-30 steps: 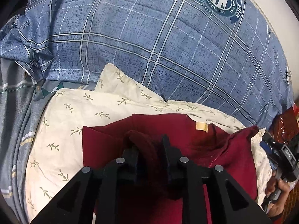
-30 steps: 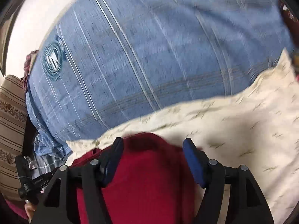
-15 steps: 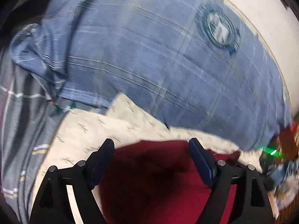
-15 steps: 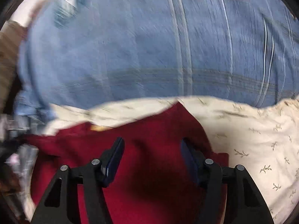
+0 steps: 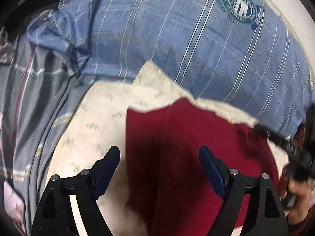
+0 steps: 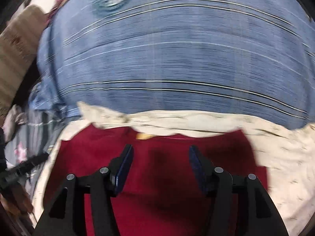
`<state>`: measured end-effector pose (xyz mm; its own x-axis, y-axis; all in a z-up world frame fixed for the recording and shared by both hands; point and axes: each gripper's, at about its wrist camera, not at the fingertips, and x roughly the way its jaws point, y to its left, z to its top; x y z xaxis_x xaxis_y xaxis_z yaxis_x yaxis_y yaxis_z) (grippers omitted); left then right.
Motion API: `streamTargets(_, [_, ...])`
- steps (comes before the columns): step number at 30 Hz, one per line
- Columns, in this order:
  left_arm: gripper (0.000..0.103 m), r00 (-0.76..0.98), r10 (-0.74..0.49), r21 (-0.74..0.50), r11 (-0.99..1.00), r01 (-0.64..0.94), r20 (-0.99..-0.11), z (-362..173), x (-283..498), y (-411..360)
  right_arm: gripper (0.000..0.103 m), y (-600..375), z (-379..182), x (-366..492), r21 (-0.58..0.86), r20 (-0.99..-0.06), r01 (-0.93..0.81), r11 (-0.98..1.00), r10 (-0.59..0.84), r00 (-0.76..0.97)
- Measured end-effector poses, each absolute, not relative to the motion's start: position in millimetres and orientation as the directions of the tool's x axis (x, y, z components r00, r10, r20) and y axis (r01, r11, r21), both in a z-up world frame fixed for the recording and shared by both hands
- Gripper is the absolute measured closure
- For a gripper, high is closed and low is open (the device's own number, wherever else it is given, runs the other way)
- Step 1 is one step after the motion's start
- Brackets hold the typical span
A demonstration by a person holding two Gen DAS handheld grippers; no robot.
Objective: Fold small clothes
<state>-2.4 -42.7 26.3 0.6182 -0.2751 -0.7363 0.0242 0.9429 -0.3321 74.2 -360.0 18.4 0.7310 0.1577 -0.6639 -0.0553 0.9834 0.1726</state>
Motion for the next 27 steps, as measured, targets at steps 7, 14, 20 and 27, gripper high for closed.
streamTargets(7, [0.021,0.561,-0.274,-0.322,0.947,0.015,-0.781,2,-22,-45,0.031,-280,16,119,0.21,-0.662,-0.242,0.947,0.32,0.678])
streamTargets(14, [0.019,0.573,-0.271,-0.326,0.945,0.008,-0.773,-5,-9,-43,0.092,-205,-41,169,0.066,-0.8,-0.258,0.964,0.206,0.563])
streamTargets(20, [0.02,0.577,-0.274,-0.338,0.941,-0.003,-0.77,-4,-6,-40,0.099,-194,-41,171,0.068,-0.775,-0.249,0.966,0.208,0.596])
streamTargets(27, [0.021,0.572,-0.276,-0.334,0.942,0.003,-0.773,-6,-6,-42,0.047,-291,7,112,0.09,-0.693,-0.157,0.983,0.175,0.699])
